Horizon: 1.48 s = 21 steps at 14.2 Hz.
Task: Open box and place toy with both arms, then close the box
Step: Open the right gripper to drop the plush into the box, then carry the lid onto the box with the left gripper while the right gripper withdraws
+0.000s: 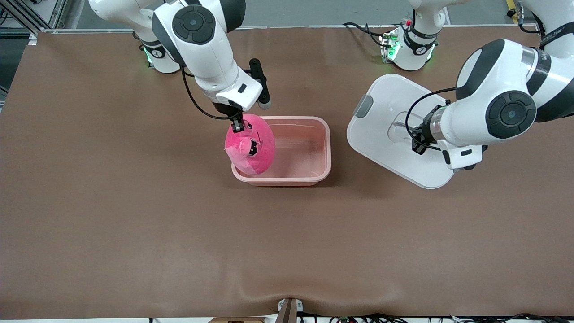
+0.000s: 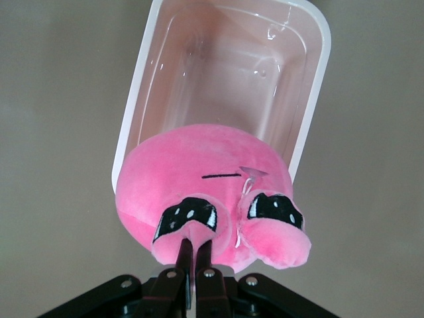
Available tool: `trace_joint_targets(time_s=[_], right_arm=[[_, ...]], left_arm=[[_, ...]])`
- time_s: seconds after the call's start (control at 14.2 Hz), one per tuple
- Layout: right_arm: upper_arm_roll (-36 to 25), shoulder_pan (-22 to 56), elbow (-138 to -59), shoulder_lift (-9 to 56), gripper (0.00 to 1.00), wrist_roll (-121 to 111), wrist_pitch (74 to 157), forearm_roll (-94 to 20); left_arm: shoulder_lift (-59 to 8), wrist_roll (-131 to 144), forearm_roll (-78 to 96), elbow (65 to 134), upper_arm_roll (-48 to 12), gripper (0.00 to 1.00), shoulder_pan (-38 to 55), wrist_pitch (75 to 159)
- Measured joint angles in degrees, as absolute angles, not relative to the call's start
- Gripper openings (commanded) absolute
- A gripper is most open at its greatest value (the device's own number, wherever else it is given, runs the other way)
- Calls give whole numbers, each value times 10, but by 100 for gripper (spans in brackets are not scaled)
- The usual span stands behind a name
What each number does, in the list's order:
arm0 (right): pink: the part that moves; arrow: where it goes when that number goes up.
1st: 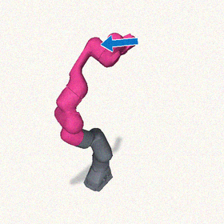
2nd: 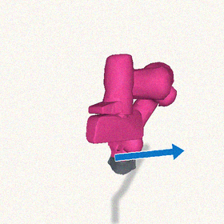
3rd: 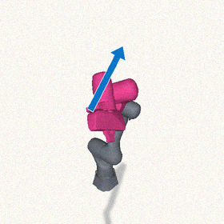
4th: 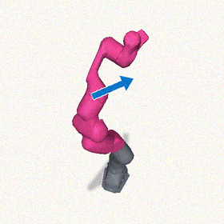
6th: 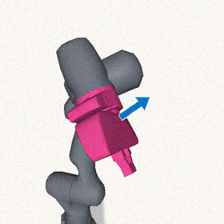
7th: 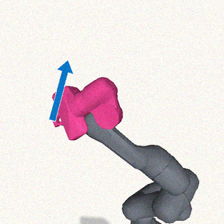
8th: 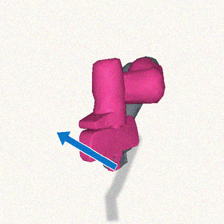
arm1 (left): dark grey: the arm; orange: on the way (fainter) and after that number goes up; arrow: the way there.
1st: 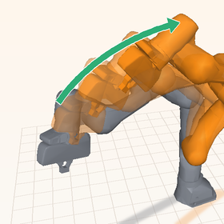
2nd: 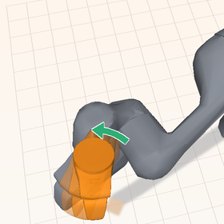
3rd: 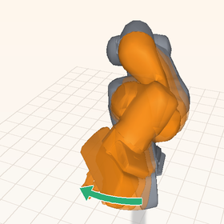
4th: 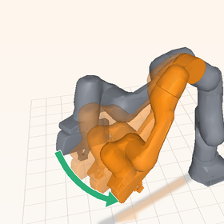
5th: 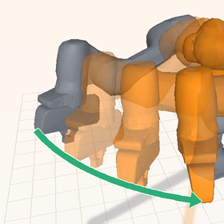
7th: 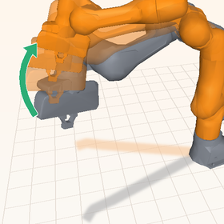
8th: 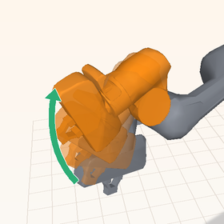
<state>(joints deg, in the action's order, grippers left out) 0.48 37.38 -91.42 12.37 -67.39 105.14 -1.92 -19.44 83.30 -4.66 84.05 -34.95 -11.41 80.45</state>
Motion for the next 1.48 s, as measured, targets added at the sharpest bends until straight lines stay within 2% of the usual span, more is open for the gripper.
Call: trace_joint_targets(time_s=[0.14, 0.99, 1.27, 1.48], right_arm=[[3, 374, -914, 124, 100, -674, 1053, -19], [-7, 364, -912, 120, 100, -667, 1047, -18], [-12, 307, -909, 85, 100, -666, 1005, -18], [-14, 236, -909, 54, 100, -667, 963, -18]], left_arm=[[-194, 833, -47, 841, -349, 0, -114, 804], [-194, 867, -20, 841, -350, 0, -113, 819], [-197, 952, -16, 843, -373, 0, -96, 859], [-200, 1036, -1, 846, -379, 0, -67, 911]])
